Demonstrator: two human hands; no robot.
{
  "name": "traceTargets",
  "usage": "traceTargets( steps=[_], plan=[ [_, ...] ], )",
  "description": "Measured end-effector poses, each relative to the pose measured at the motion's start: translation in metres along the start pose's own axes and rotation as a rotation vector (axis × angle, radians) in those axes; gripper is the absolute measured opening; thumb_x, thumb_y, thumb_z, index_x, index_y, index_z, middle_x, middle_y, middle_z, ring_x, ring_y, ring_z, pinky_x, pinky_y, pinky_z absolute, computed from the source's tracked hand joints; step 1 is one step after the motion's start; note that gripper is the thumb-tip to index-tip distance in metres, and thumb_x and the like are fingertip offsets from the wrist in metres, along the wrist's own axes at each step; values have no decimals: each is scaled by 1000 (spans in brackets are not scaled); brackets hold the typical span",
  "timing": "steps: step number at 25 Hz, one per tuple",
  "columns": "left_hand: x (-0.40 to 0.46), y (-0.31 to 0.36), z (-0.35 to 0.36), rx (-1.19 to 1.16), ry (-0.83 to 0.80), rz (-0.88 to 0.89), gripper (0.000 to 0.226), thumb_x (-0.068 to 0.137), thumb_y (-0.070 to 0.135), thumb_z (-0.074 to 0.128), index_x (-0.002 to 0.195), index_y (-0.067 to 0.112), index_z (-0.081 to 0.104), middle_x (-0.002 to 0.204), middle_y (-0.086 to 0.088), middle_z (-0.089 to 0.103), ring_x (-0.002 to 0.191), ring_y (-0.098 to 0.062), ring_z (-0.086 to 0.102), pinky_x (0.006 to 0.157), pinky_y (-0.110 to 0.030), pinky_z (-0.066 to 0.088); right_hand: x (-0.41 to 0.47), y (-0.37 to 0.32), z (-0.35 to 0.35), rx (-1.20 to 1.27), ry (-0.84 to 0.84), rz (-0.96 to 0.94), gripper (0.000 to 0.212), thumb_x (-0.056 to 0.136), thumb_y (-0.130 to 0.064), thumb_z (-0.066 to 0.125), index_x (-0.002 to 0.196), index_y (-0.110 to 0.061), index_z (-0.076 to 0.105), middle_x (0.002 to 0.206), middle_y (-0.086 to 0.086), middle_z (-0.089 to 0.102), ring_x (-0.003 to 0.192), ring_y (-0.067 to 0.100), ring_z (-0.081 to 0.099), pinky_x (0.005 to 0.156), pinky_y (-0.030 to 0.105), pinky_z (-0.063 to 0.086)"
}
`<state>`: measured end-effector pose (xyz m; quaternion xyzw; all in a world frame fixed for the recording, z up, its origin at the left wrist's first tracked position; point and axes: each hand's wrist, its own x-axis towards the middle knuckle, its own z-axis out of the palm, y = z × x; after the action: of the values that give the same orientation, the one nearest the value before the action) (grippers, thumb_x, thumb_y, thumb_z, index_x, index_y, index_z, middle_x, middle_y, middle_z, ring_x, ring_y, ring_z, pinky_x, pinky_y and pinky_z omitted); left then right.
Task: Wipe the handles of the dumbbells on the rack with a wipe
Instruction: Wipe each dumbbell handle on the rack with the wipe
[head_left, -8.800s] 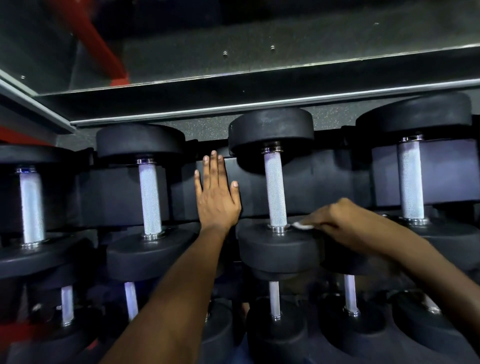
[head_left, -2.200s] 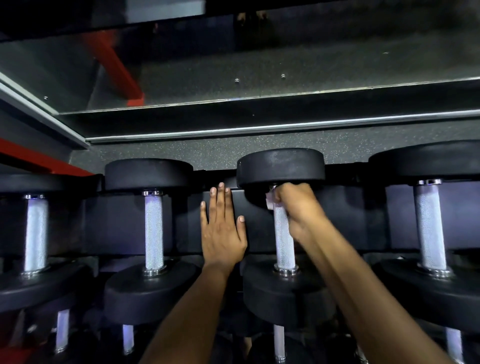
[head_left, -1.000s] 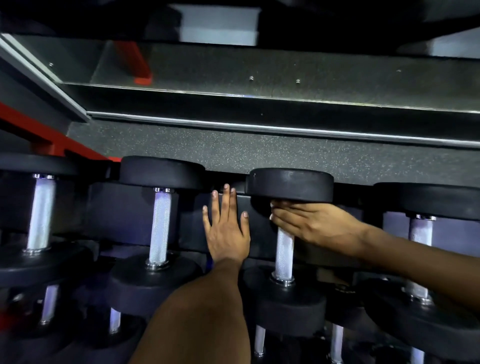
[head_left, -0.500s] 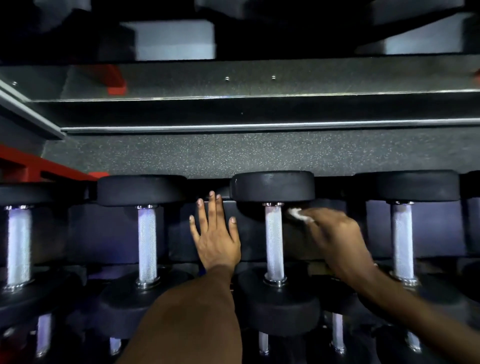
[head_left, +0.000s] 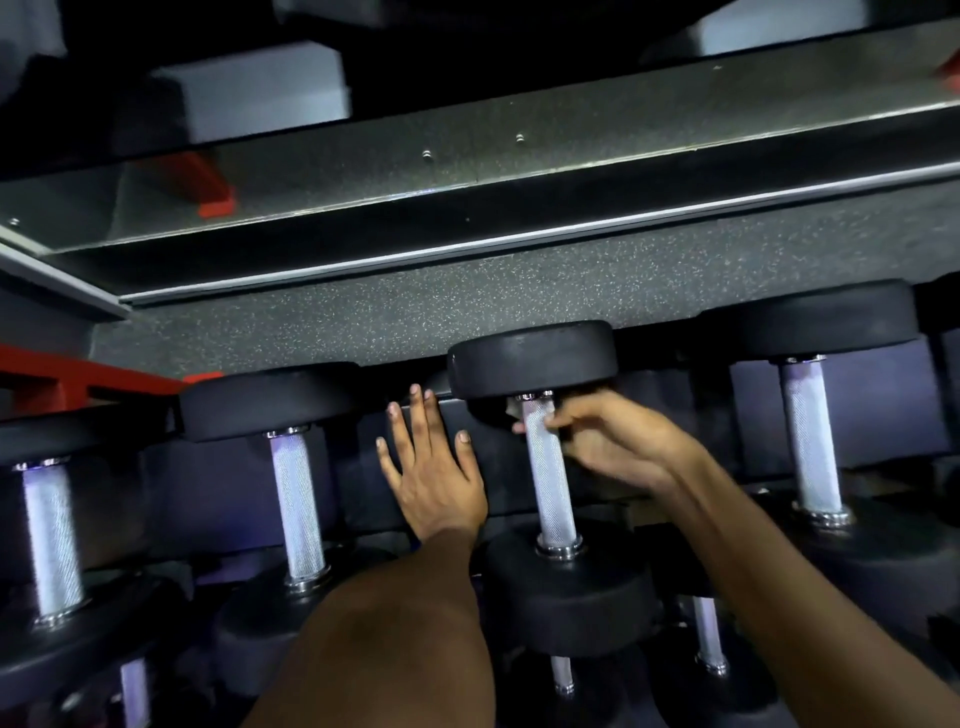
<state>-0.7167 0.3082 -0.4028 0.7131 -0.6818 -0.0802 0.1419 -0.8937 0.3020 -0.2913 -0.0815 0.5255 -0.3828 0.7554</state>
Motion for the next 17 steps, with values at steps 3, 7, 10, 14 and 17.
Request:
traceTargets(
  steps=[3,7,10,14,17],
  plan=[
    [-2,0,1,-2,6,7,59,95,35,30,150,13,30,159,3,25,148,-22,14,117,-45,8,5,6,5,88,-25,49,24,79,8,42,89,0,63,84,6,71,75,17,68,76,26,52],
    [-1,0,0,-3,13,8,59,96,36,29,151,14,29,159,3,24,148,-22,14,117,-45,7,12,12,16,91,280,-174,19,77,16,49,84,2,59,69,7,64,65,14,63,60,19,50],
    [-1,-1,1,-9,3,-2,59,96,36,29,151,14,29,159,3,23,148,-22,14,117,-45,7,10,8,16,170,166,-119,29,74,20,47,99,7,57,80,14,62,74,20,63,62,21,52],
    [-1,0,2,21,8,7,59,97,36,28,151,14,28,159,3,23,148,-22,14,117,-45,8,-3,10,24,-159,360,-247,21,75,13,61,80,-7,59,74,3,63,71,14,59,68,19,48],
    [-2,0,2,7,19,12,58,97,36,28,151,13,28,159,3,24,147,-22,15,117,-44,7,10,18,46,-128,506,-276,22,62,0,75,80,-6,66,80,6,68,77,19,64,75,30,55]
  ],
)
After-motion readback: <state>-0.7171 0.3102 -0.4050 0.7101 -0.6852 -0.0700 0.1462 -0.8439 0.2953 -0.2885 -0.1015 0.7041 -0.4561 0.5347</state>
